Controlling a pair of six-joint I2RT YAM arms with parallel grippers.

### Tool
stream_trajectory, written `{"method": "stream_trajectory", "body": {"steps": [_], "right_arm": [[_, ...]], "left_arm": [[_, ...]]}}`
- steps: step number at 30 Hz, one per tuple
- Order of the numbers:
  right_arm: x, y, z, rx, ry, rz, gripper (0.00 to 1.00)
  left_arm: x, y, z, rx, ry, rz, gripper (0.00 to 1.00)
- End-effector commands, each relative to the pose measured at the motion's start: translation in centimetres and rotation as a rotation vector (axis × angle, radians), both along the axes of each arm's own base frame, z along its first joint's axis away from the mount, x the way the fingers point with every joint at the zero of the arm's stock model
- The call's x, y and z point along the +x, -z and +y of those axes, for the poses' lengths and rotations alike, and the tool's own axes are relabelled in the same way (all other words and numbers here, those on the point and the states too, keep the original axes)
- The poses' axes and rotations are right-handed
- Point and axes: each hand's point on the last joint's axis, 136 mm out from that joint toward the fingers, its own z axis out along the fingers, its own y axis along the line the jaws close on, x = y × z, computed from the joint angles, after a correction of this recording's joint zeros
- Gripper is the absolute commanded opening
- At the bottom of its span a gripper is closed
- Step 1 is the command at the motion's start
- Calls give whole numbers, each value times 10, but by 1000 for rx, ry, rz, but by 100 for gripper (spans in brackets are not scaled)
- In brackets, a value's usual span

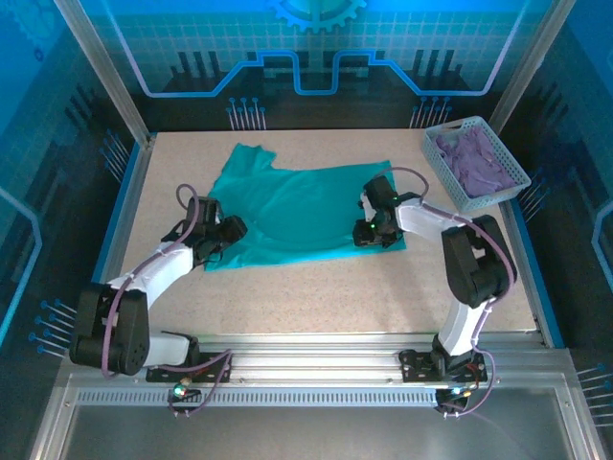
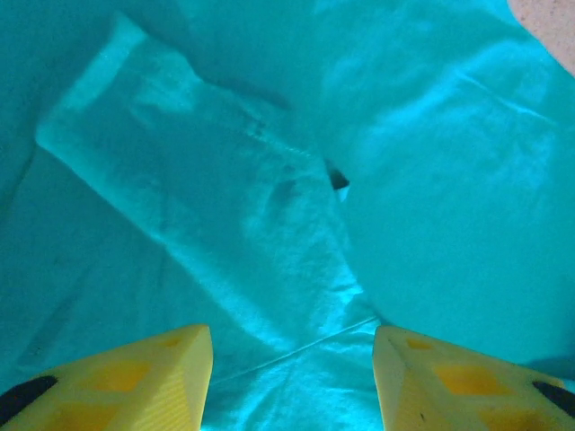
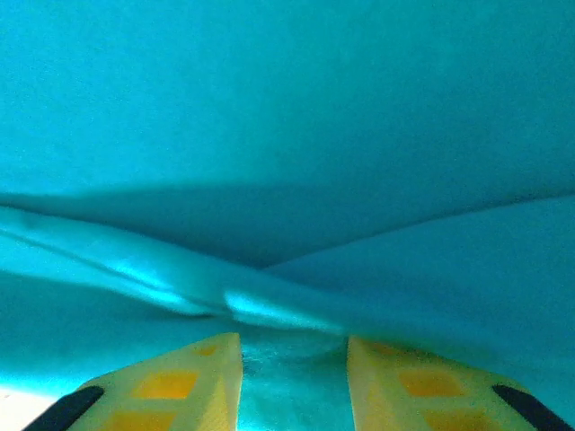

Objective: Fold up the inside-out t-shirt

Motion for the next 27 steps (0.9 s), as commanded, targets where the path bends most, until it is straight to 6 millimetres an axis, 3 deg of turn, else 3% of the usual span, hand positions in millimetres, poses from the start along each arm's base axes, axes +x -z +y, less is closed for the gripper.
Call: {"method": "stream_trajectory", "body": {"steps": [1, 5, 11, 18, 22, 27], "right_arm": [[23, -5, 7, 12, 7, -34, 32], [44, -8, 5, 26, 36, -48, 31], [54, 7, -22, 13, 129, -7, 27], [47, 10, -51, -8, 190, -2, 23], [32, 18, -76, -29, 256, 29, 20], [21, 24, -90, 46, 356, 60, 18]], "left_arm": [[-2, 16, 0, 0, 0, 15, 51], [-1, 31, 13, 76, -19, 36, 51], [-5, 51, 32, 114, -66, 74, 51], [3, 45, 33, 115, -56, 50, 52], [3, 40, 42, 151, -79, 44, 52], [-1, 51, 48, 143, -115, 89, 52]]}}
